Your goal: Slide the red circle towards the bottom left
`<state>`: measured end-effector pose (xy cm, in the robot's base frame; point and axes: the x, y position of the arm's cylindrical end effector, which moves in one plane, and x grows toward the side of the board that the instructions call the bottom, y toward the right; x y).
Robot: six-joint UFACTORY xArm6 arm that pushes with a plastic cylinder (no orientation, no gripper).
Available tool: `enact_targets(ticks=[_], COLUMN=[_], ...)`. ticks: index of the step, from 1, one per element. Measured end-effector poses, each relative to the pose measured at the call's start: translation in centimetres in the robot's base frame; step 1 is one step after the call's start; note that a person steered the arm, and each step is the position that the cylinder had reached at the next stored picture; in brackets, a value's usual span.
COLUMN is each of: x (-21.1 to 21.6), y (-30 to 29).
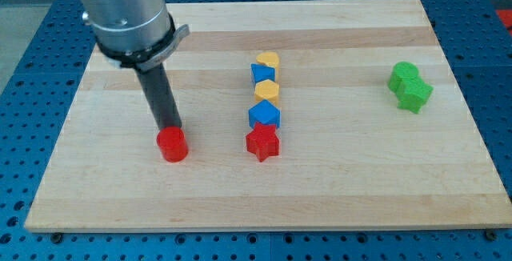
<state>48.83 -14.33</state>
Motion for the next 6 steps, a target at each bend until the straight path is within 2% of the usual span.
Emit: enact_targets(ticks=[3,5,6], x=[-0.7,1.9,3.5], y=[2.3,3.5,0.6])
